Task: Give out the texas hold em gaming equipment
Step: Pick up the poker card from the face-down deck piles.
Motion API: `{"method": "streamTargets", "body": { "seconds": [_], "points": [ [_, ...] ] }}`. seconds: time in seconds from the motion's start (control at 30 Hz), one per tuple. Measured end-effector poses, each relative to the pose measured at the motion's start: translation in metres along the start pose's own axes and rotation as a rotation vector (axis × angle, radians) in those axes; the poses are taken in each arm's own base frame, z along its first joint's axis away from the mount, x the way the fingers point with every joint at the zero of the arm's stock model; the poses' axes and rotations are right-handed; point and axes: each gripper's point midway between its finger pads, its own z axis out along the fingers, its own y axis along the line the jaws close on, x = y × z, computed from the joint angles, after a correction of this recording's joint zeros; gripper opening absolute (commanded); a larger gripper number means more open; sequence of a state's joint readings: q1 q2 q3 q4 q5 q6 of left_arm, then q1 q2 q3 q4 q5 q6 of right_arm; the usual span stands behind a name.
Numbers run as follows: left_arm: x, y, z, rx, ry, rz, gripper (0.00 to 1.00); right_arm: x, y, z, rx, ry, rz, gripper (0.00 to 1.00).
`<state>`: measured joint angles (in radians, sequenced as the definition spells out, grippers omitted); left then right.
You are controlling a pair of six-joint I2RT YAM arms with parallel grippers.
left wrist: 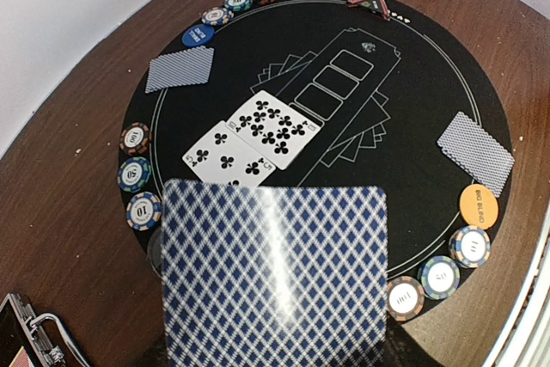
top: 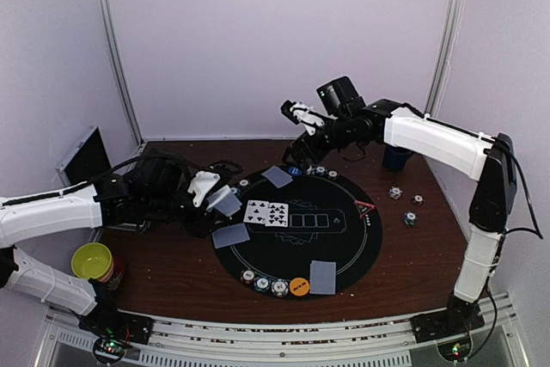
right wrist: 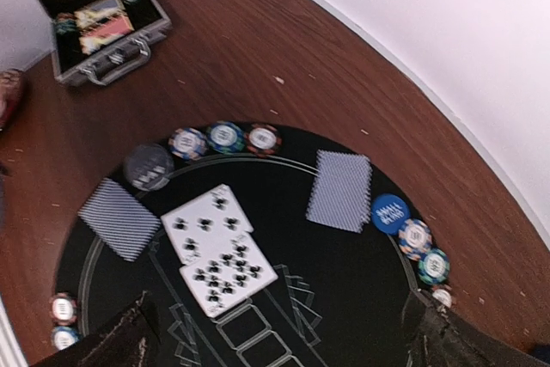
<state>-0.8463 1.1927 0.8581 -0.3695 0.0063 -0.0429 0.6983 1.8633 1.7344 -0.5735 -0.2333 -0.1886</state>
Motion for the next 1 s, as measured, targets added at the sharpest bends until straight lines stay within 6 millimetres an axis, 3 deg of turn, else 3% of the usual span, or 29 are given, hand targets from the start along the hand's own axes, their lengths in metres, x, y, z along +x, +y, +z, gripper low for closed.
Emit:
{"method": "streamTargets", "body": {
  "seconds": [0.13, 0.23, 0.43, 0.57, 0.8, 1.0],
  "points": [
    [0.000, -0.001, 0.000, 0.003, 0.000, 0.001, 0.59, -0.019, 0.039, -0.013, -0.208, -0.088, 0.052, 0.95],
    [0.000, -0.003, 0.000, 0.010, -0.001, 0.004, 0.59, -0.019, 0.066, -0.015, -0.351, -0.113, 0.100, 0.94],
    [-0.001, -0.008, 0.000, 0.029, -0.003, 0.017, 0.59, -0.023, 0.097, -0.015, -0.542, -0.136, 0.172, 0.90],
    [-0.001, -0.012, 0.000, 0.041, -0.004, 0.025, 0.59, -0.020, 0.113, -0.002, -0.628, -0.121, 0.209, 0.88],
    [-0.001, -0.015, 0.000, 0.057, -0.006, 0.031, 0.59, 0.010, 0.157, 0.034, -0.749, -0.001, 0.254, 0.86],
    [0.000, -0.017, 0.000, 0.063, -0.001, 0.039, 0.59, 0.010, 0.175, 0.032, -0.807, 0.020, 0.266, 0.85]
  ]
}}
